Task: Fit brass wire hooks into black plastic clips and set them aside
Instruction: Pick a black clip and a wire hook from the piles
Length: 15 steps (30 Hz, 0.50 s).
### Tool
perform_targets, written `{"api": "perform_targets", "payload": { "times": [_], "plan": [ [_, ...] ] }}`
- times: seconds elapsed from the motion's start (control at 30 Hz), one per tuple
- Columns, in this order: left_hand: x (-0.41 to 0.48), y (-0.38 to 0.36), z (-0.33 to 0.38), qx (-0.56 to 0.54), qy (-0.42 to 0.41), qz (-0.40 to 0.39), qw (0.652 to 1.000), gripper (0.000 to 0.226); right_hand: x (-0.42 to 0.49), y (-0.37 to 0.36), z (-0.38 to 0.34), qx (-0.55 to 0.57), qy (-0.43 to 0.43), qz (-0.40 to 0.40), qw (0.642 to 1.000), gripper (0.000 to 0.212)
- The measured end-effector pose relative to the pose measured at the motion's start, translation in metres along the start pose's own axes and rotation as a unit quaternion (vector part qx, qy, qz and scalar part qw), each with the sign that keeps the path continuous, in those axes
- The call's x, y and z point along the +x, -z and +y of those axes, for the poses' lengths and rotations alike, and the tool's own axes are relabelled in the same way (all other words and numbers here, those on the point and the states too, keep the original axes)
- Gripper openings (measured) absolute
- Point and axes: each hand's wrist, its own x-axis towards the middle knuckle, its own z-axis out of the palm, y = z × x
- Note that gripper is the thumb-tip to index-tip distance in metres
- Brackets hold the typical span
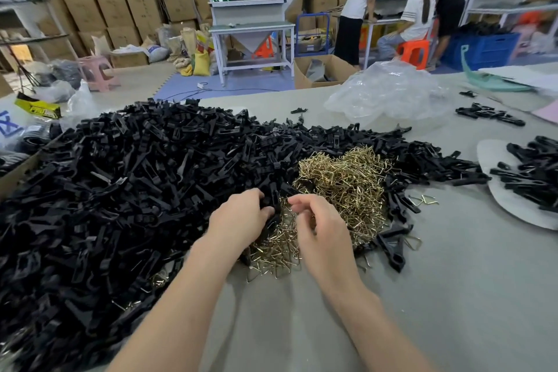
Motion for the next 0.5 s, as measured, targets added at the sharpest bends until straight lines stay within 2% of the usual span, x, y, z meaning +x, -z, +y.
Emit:
{"api": "perform_targets", "payload": {
  "times": [0.07, 0.13, 0.27, 0.37, 0.43, 0.5],
  "plan": [
    [0.003, 0.004, 0.004, 0.033, -0.014, -0.03, 0.999, 0.048, -0.001, 0.0, 0.0, 0.011, -0.01, -0.003, 1.0, 0.03],
    [-0.001, 0.009, 0.004, 0.038, -0.029, -0.02, 0.999, 0.04, 0.0, 0.002, 0.0, 0.017, -0.017, -0.004, 1.0, 0.03],
    [-0.021, 0.019, -0.005, -0.058, -0.053, 0.113, 0.99, 0.026, 0.001, 0.004, -0.003, 0.045, -0.036, -0.011, 0.998, 0.031],
    [-0.048, 0.021, -0.003, -0.158, -0.111, 0.213, 0.958, 0.026, 0.003, 0.005, -0.01, 0.189, -0.087, -0.073, 0.975, 0.029],
    [-0.068, 0.013, 0.002, -0.149, -0.131, 0.243, 0.95, 0.027, 0.003, 0.003, -0.016, 0.286, -0.111, -0.136, 0.942, 0.023],
    [-0.08, 0.0, 0.005, -0.117, -0.123, 0.261, 0.95, 0.029, 0.0, 0.0, -0.018, 0.298, -0.106, -0.162, 0.935, 0.026]
  ]
}}
